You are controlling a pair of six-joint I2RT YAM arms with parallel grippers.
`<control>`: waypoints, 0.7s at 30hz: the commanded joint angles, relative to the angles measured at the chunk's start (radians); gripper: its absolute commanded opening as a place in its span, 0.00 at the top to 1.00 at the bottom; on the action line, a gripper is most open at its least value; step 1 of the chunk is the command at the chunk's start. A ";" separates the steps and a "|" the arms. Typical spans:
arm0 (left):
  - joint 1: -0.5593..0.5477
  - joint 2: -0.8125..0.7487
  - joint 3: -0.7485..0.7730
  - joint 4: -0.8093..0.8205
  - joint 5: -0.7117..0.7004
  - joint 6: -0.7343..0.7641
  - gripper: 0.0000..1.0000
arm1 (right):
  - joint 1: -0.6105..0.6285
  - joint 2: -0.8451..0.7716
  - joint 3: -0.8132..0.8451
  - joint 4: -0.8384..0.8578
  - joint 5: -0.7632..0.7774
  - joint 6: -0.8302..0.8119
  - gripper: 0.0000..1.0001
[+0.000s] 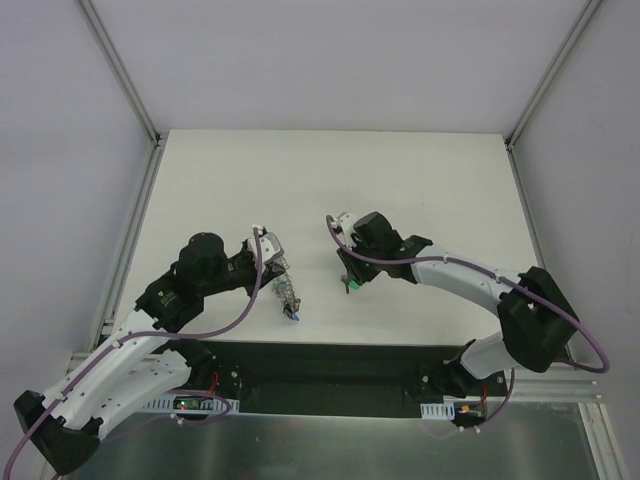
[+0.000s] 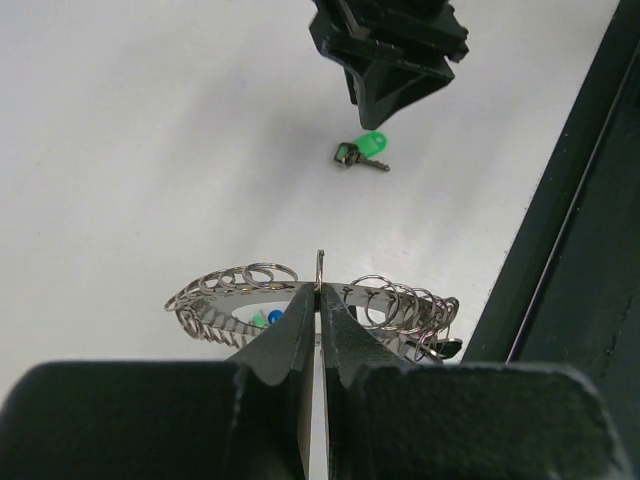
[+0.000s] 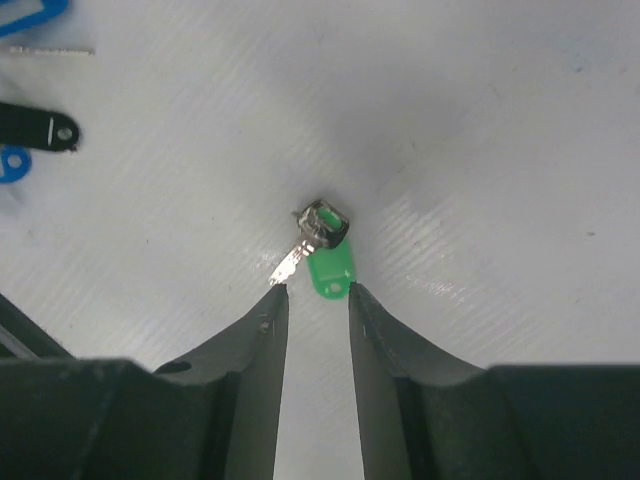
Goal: Put the keys on the keyring
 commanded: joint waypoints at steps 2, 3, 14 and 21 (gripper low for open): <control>0.030 -0.019 0.010 -0.020 -0.132 0.014 1.00 | 0.001 0.072 0.156 -0.048 0.071 0.250 0.64; 0.038 -0.025 0.010 -0.021 -0.146 0.009 1.00 | 0.011 0.084 0.166 -0.063 0.133 0.297 0.63; 0.082 -0.094 -0.002 -0.025 -0.235 -0.034 1.00 | 0.205 0.182 0.226 -0.211 0.619 0.926 0.67; 0.082 -0.141 -0.013 -0.025 -0.217 -0.044 1.00 | 0.237 0.312 0.332 -0.300 0.686 1.096 0.71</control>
